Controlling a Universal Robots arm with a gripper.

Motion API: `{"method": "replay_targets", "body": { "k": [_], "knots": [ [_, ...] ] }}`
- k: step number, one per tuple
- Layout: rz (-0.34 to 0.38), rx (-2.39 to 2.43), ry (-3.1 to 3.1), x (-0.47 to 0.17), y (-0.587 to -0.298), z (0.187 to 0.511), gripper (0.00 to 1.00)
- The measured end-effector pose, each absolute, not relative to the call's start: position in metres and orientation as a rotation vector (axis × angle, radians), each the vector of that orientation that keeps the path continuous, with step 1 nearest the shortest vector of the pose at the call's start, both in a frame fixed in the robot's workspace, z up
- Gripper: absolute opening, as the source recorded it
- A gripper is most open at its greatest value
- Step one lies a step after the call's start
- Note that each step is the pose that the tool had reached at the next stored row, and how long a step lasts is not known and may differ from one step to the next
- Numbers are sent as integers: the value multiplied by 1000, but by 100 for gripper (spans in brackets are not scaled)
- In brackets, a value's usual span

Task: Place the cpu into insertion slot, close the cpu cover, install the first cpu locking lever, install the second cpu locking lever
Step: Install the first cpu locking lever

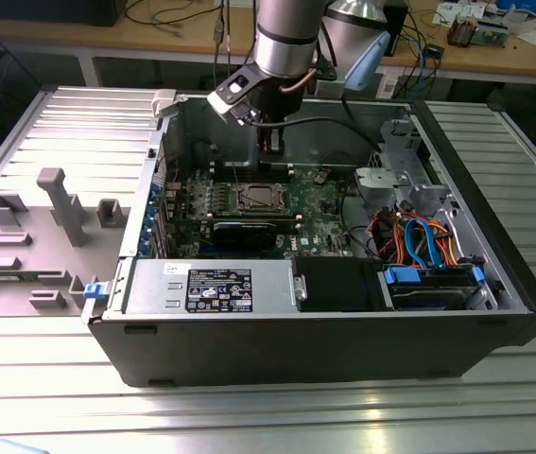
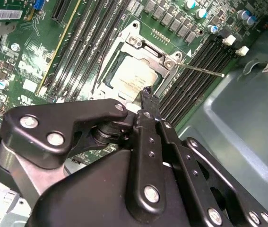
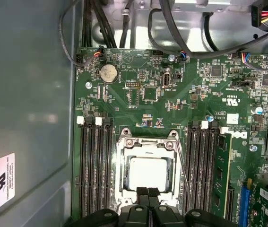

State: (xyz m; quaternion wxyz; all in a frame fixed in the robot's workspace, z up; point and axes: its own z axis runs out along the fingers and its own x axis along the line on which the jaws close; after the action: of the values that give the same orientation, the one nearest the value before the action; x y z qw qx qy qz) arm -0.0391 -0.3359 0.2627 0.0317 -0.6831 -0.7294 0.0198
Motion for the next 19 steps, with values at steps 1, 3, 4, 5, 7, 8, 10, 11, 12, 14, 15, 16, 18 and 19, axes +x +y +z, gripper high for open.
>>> {"method": "replay_targets", "body": {
  "k": [1,3,4,5,7,8,10,11,12,14,15,16,18,19],
  "knots": [
    [62,-2090,-2259,-39,-336,263,11],
    [63,-2068,-2280,-39,-336,263,11],
    [63,-2062,-2285,-39,-336,263,11],
    [63,-2051,-2296,-39,-336,263,11],
    [65,-2032,-2313,-39,-336,263,11],
    [65,-2028,-2318,-39,-336,263,11],
    [66,-2014,-2330,-39,-336,263,11],
    [66,-2011,-2333,-39,-336,263,11],
    [66,-2007,-2336,-39,-336,263,11],
    [67,-1999,-2343,-39,-336,263,11],
    [67,-1994,-2347,-39,-336,263,11],
    [67,-1991,-2350,-39,-336,263,11],
    [68,-1984,-2357,-39,-336,263,11],
    [68,-1981,-2359,-39,-336,263,11]
  ]
}}
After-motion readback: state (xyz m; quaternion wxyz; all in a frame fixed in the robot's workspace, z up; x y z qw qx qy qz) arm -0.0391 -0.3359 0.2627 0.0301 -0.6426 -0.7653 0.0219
